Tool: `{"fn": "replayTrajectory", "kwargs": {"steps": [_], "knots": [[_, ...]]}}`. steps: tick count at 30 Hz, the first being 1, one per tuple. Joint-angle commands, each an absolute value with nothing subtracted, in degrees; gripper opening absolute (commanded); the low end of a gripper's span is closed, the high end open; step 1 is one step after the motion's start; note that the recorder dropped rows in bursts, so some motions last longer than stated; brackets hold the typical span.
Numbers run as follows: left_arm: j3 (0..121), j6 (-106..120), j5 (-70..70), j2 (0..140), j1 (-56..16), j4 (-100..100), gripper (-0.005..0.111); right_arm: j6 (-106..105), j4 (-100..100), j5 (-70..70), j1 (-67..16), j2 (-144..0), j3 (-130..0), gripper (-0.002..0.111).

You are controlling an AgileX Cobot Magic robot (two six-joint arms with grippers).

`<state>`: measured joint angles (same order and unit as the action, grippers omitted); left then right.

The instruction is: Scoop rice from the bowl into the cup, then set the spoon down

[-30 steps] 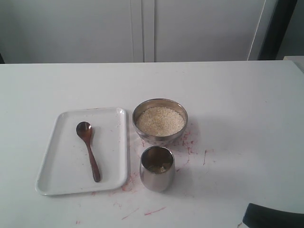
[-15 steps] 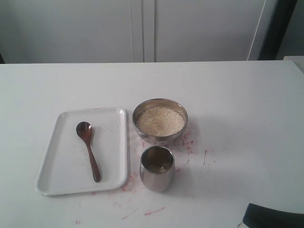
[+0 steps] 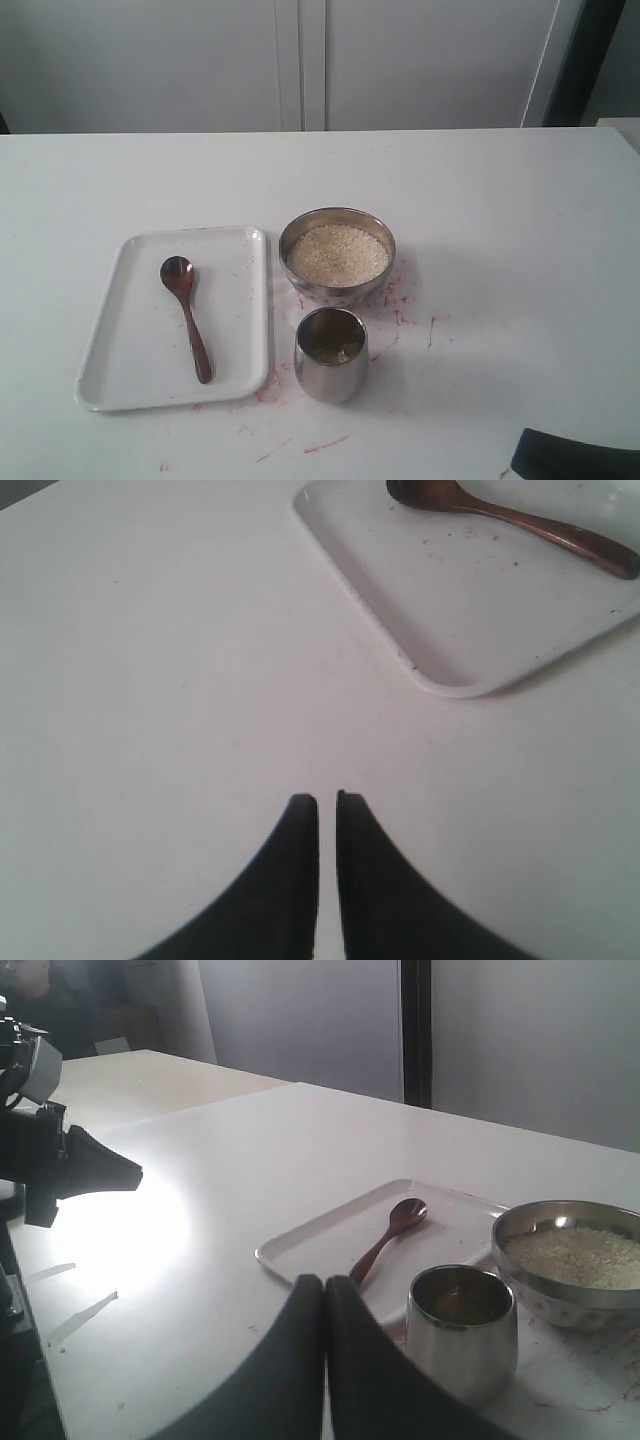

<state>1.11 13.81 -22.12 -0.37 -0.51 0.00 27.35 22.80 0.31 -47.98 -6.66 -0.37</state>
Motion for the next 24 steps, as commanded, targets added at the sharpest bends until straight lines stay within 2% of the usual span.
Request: {"fn": "replayTrajectory", "kwargs": {"steps": [1, 10, 24], "knots": [[0.6, 13.5, -24.5, 0.0, -0.7, 0.0, 0.014, 27.2, 22.9, 0.0, -48.2, -6.4, 0.0, 0.0], [0.6, 13.5, -24.5, 0.0, -0.7, 0.0, 0.014, 27.2, 22.9, 0.0, -47.1, -6.4, 0.0, 0.0], [0.6, 13.5, -24.5, 0.0, -0.7, 0.0, 0.014, 27.2, 22.9, 0.0, -32.9, -6.4, 0.0, 0.0]]}}
